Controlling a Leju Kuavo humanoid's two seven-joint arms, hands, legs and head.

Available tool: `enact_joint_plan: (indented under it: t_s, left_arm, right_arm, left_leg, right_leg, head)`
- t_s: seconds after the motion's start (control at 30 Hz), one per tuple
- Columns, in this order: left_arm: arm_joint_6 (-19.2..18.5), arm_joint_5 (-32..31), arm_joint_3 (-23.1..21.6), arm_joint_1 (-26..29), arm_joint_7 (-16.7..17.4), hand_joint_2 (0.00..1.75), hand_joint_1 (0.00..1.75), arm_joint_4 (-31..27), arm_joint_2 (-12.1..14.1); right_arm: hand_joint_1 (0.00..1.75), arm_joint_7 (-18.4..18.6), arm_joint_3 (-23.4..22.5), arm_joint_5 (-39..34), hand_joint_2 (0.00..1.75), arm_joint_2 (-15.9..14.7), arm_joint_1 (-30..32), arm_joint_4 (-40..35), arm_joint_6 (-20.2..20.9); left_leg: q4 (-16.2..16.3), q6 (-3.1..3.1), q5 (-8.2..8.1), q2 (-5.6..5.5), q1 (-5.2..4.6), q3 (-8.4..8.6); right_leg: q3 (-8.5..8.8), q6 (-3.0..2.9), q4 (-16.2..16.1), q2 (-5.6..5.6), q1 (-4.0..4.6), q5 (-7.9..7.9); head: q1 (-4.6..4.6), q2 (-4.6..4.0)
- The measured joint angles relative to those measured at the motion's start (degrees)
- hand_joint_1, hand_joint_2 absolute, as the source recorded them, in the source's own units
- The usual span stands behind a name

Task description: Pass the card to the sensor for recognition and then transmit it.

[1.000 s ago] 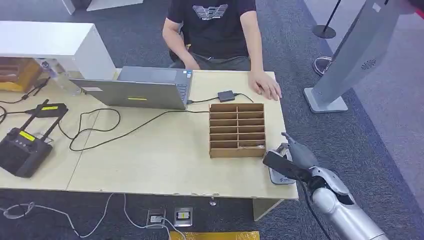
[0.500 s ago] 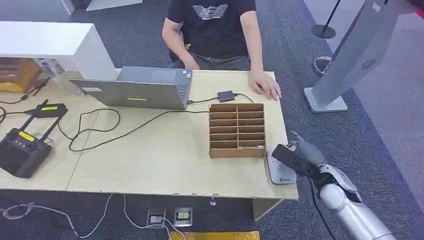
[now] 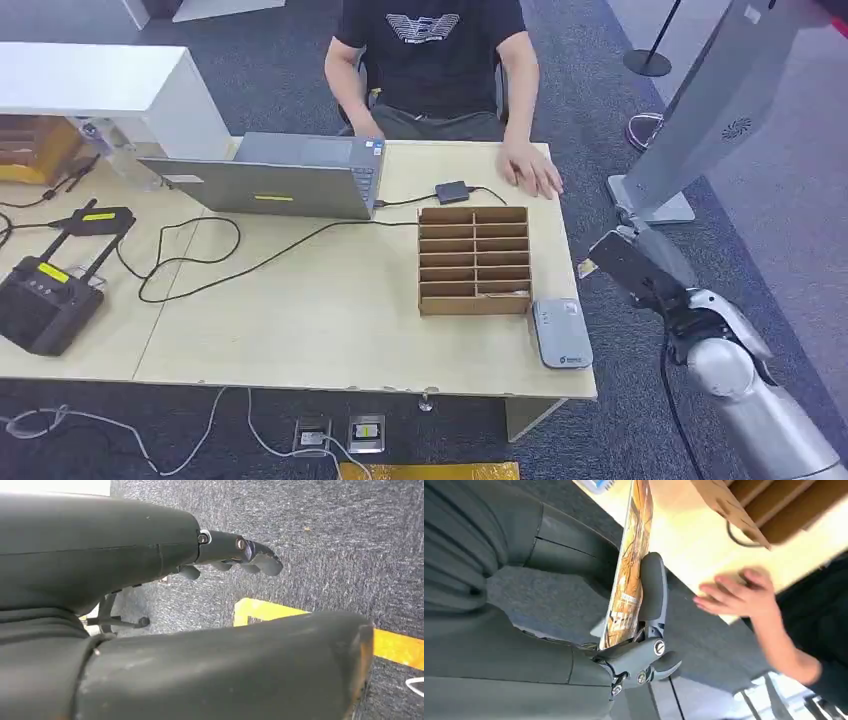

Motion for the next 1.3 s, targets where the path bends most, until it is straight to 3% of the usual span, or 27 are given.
enact_joint_plan:
  t_s: [0.2,0.33,0.63,1.3]
  left_arm:
    - [-0.28,-0.44,0.17,0.00,-0.02,0.00,0.00,0.00,0.00]
    - [-0.77,-1.55,0.17,-0.09,-0.24,0.00,0.00,0.00,0.00]
    - [-1.66,-3.15,0.15,-0.15,-1.27,0.00,0.00,0.00,0.04]
    - [-2.38,-4.13,0.15,-0.15,-1.31,0.00,0.00,0.00,0.28]
  right_arm:
    - [1.75,-1.22,-1.29,0.94,1.75,0.04,-1.52,-0.96,0.09]
    - [1.75,-4.62,-1.13,6.80,1.75,1.27,-4.11,0.11,-0.90]
    - [1.75,-9.92,0.59,17.57,1.75,8.89,-10.95,11.43,-5.20]
    - [1.75,-12.00,2.14,27.17,1.75,22.32,-20.32,32.66,-9.36]
  left_leg:
    - [0.00,0.00,0.00,0.00,0.00,-0.02]
    - [-0.01,0.00,0.00,0.01,0.02,-0.04]
    - [-0.01,-0.01,0.01,0.00,0.02,-0.06]
    - [-0.01,-0.01,0.02,0.00,0.03,-0.07]
  right_leg:
    - [0.02,0.00,0.00,-0.02,0.00,0.00]
    - [0.00,-0.01,0.02,0.01,0.01,0.00]
    - [0.01,-0.01,0.04,-0.01,0.02,0.00]
    - [-0.04,-0.02,0.04,-0.01,0.04,0.01]
  head:
    - [0.00,0.00]
    - [0.00,0.00]
    - [-0.02,0.00]
    - [0.00,0.00]
